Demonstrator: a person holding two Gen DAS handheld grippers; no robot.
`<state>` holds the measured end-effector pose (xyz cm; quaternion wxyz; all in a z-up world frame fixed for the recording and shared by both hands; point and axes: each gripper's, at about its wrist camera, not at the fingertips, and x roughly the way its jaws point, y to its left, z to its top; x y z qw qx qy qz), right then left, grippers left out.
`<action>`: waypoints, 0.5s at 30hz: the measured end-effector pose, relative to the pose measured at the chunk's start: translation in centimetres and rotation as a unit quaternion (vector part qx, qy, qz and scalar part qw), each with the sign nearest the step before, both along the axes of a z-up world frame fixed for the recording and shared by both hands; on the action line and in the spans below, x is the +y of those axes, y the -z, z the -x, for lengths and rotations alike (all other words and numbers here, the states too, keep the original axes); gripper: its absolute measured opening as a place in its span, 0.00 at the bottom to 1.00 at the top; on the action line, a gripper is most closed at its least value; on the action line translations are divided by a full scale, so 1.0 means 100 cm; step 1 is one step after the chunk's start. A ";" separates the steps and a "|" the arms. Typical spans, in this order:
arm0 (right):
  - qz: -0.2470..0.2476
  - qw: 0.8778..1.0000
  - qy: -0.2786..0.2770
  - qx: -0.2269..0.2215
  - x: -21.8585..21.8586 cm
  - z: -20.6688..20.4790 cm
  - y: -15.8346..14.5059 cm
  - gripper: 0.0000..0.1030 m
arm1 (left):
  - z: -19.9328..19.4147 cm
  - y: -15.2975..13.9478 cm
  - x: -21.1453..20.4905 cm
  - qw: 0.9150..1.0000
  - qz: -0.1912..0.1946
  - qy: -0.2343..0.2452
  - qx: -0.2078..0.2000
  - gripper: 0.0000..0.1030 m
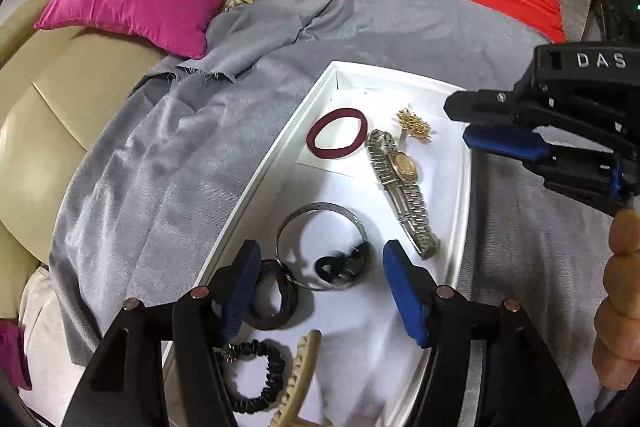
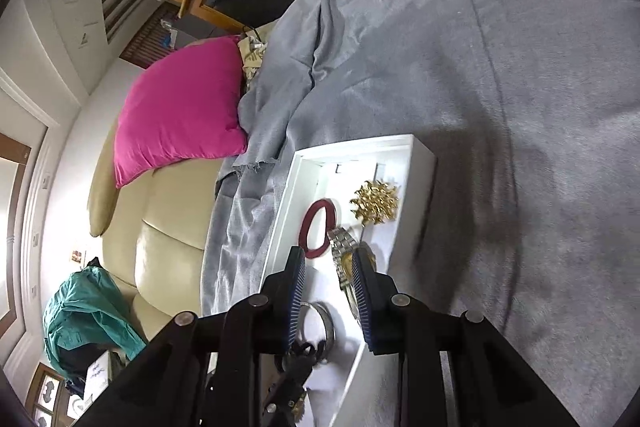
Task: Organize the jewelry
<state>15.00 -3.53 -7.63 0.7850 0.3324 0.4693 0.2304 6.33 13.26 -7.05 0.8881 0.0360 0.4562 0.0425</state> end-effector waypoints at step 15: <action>0.053 0.997 -0.003 -0.048 -0.027 0.079 -0.032 0.28 | 0.059 -0.035 -0.006 0.996 -0.030 -0.035 -0.071 0.82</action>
